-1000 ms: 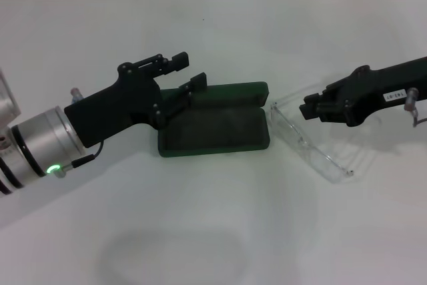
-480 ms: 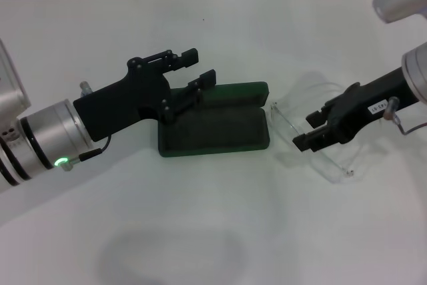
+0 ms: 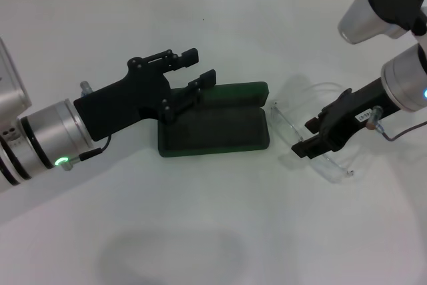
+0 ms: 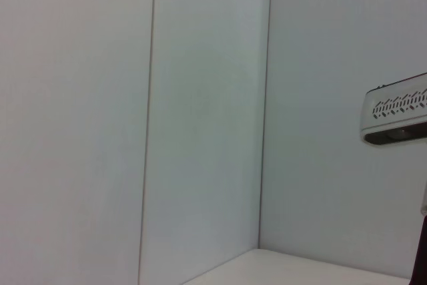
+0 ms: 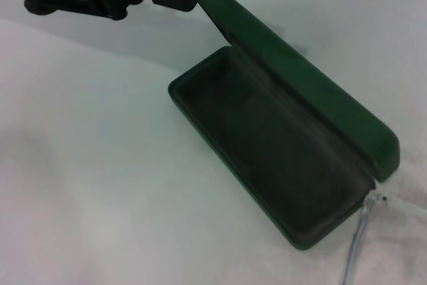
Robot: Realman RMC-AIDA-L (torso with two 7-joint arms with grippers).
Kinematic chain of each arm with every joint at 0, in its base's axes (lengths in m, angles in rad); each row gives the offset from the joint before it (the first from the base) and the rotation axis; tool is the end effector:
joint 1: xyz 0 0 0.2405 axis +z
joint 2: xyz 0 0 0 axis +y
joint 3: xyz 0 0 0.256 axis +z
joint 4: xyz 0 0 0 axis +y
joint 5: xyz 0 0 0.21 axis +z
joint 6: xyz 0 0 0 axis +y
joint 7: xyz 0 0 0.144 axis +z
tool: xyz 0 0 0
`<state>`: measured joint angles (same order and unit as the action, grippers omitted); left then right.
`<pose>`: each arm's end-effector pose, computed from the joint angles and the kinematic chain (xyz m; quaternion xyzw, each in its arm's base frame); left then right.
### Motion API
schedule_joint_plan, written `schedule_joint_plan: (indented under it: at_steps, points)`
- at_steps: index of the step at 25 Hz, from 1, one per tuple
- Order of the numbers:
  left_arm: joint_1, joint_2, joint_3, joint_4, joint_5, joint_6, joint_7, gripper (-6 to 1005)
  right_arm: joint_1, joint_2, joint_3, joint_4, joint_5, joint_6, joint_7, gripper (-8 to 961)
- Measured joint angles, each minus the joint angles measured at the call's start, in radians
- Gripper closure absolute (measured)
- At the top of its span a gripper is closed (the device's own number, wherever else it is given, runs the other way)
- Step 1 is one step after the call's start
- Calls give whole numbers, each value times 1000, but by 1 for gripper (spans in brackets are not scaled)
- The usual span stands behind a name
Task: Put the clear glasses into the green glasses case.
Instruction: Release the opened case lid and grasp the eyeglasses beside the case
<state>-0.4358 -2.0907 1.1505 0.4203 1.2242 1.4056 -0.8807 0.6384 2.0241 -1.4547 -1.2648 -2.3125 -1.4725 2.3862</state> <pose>-0.2477 0.3159 -0.0394 -0.8883 -0.1256 -0.3743 0.2348 0.1543 0.3580 -0.0167 -0.9612 0.2372 -0.0985 0.1008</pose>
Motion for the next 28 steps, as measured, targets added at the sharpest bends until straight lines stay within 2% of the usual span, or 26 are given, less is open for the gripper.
schedule_joint_plan:
  at_steps: [12,28]
  points:
    - [-21,-2,0,-11,0,-22,0,536,23,-1,-31,74,-40,64,25,425]
    - [-37,-2,0,-24,0,-25,0,537,64,2,-137,163,-46,162,73,463]
